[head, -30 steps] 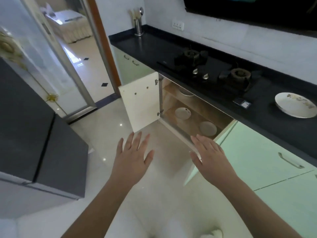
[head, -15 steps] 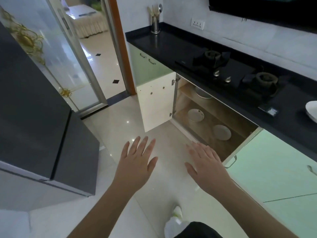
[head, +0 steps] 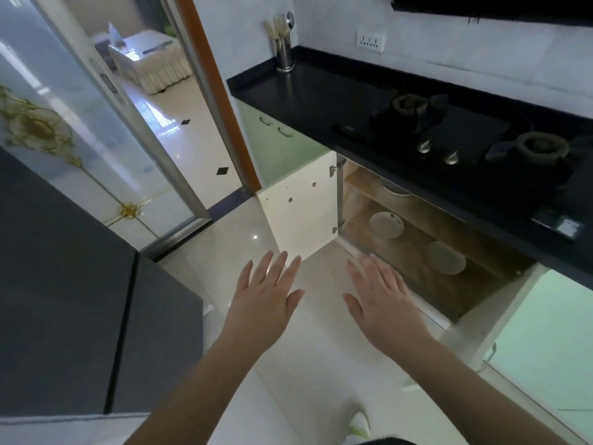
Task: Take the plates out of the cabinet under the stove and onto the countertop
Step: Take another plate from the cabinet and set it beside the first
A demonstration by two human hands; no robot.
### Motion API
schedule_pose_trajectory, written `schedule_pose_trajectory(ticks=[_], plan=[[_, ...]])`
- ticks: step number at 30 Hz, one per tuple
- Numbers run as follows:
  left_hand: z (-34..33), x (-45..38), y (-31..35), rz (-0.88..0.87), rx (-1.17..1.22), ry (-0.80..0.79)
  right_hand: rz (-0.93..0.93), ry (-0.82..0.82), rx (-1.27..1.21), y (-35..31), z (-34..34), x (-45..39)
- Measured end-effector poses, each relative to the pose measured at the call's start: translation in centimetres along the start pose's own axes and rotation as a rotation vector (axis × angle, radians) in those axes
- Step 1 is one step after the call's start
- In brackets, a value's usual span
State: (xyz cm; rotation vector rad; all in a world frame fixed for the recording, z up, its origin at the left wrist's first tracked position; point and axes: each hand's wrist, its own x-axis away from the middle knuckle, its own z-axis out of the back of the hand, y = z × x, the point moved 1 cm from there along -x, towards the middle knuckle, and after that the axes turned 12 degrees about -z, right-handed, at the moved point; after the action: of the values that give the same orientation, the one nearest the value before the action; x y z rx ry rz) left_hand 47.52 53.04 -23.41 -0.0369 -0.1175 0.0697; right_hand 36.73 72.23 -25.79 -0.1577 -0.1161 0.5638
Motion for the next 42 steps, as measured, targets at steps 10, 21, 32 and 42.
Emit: schedule_pose_trajectory(ticks=[10,21,32,42], plan=[[-0.5,-6.1,-5.6,0.003,0.070,0.023,-0.104,0.028,0.047,-1.4,0.6,-7.3],[-0.5,-17.0,-17.7,-0.230,0.033,0.130,-0.325,0.067,0.083,-8.0,-0.7,-18.5],[-0.5,-27.9,-19.7,-0.537,0.128,0.168,-0.580,0.104,0.065,-9.5,0.3,-20.9],[-0.7,-35.1,-15.6,-0.656,0.140,0.178,-0.684,0.106,-0.045,-5.3,-0.3,-24.1]])
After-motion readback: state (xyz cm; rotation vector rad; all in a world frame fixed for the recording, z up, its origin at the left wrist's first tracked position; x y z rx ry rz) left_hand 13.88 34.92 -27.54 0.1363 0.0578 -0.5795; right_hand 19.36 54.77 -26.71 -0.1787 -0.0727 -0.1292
